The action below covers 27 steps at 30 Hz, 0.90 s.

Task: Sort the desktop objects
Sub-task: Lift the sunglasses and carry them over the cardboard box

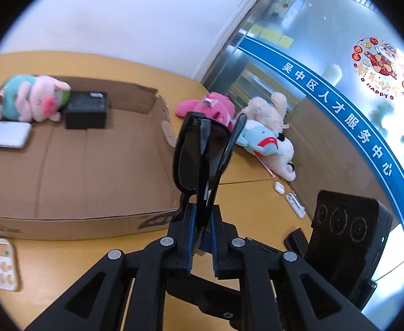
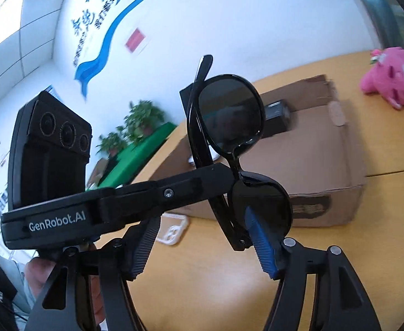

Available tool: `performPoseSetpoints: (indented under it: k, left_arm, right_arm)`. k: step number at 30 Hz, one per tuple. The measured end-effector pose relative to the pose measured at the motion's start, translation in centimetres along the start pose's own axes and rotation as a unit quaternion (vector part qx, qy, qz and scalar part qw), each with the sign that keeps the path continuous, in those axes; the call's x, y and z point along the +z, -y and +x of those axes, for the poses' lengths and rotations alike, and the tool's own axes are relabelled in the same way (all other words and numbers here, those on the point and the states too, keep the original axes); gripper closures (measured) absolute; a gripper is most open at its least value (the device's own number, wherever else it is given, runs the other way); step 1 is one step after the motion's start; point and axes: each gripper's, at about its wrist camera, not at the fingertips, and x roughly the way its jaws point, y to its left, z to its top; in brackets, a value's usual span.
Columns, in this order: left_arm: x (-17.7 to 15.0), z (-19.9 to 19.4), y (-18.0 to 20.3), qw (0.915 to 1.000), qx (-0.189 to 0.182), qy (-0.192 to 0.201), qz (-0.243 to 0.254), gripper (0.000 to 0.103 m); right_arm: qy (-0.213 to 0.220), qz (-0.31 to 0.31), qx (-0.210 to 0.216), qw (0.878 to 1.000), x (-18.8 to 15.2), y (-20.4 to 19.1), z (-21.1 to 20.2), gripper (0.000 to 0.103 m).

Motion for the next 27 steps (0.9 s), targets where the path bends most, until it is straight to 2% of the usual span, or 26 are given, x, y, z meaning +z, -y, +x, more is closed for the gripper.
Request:
performPoseSetpoints:
  k: [1,2,3,4,5,10,15,21,27]
  left_arm:
    - [0.0,0.4,0.1,1.0,-0.004,-0.004,-0.003,0.094]
    - [0.1,0.9,0.3,1.0,-0.006,-0.007,-0.003,0.094]
    - [0.1,1.3,0.5,0.9999,-0.011,-0.011,-0.003,0.094]
    - [0.2,1.7,0.8,0.9997,-0.019,-0.017,-0.003,0.094]
    - [0.1,2.0,1.1,0.9996,-0.022,-0.018,0.0,0.094]
    - [0.6,2.3,1.8,0.9992,-0.035,-0.017,0.005,0.094]
    - [2.4,1.0,1.9,0.9994,-0.031,-0.003,0.017,0.094]
    - [7.2,-0.5,1.2,0.9991,-0.014,0.014,0.036,0.094]
    - [12.2,-1.8,-0.4,0.998,0.015,0.04,0.047,0.094]
  right_arm:
    - [0.002,0.0,-0.008,1.0,-0.1,0.3,-0.1,0.042]
    - [0.003,0.001,-0.016,1.0,-0.2,0.7,-0.2,0.05]
    - [0.002,0.005,-0.029,1.0,-0.2,1.3,-0.4,0.074]
    - [0.002,0.012,-0.043,0.999,-0.3,1.9,-0.5,0.087]
    - [0.003,0.021,-0.043,0.999,-0.5,2.4,-0.8,0.09]
    - [0.008,0.022,-0.055,0.998,0.0,3.2,-1.7,0.089]
    - [0.011,0.009,-0.053,0.999,1.7,2.4,-1.6,0.09]
    - [0.009,-0.02,-0.02,1.0,6.0,0.9,-0.1,0.092]
    - [-0.003,-0.057,0.019,0.998,11.8,-0.7,3.0,0.093]
